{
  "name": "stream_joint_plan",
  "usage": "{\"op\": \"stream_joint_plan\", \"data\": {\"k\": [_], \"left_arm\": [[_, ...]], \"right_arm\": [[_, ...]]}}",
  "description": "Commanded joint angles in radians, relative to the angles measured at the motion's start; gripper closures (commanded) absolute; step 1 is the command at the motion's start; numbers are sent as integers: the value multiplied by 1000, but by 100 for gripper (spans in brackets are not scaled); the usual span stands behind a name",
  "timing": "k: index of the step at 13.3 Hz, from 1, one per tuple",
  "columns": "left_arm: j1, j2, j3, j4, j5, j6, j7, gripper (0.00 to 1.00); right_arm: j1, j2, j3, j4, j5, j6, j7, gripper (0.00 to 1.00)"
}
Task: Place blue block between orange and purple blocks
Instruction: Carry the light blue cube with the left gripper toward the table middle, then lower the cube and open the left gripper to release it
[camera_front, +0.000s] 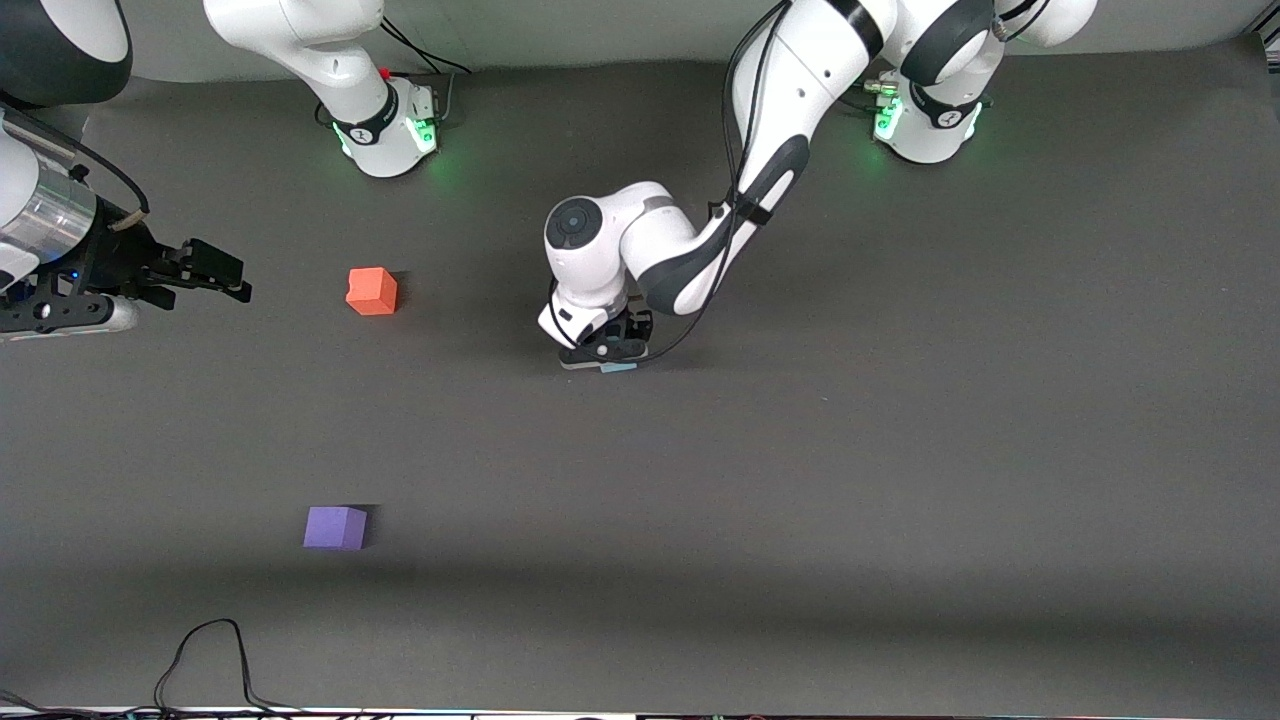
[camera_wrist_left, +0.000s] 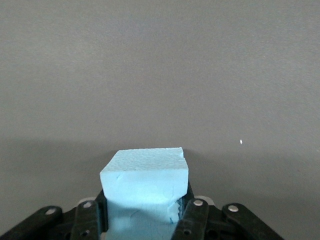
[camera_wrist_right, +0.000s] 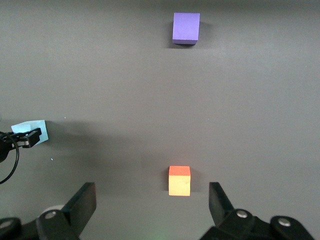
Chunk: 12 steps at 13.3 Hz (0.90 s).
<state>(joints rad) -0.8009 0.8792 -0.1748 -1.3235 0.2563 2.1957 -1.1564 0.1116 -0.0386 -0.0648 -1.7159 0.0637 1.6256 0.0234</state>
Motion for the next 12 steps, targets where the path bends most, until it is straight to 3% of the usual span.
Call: {"op": "stream_joint_plan", "data": {"k": [1, 2, 3, 7, 9, 12], "left_arm": [[-11, 27, 8, 37, 34, 18, -26, 47], [-9, 29, 8, 35, 34, 18, -23, 15], [-6, 23, 8, 35, 34, 6, -19, 0], [31, -70, 1, 47, 17, -101, -11, 0], [138, -152, -55, 47, -50, -195, 56, 0], [337, -293, -66, 27, -217, -328, 270, 0]], "right_arm": [[10, -3, -9, -2, -4, -1, -19, 0], [10, -4, -9, -2, -4, -1, -19, 0], [10, -4, -9, -2, -5, -1, -19, 0], [10, -7, -9, -2, -5, -7, -19, 0], [11, -15, -6, -1, -4, -15, -19, 0], [19, -20, 2, 1, -4, -23, -16, 0]]}}
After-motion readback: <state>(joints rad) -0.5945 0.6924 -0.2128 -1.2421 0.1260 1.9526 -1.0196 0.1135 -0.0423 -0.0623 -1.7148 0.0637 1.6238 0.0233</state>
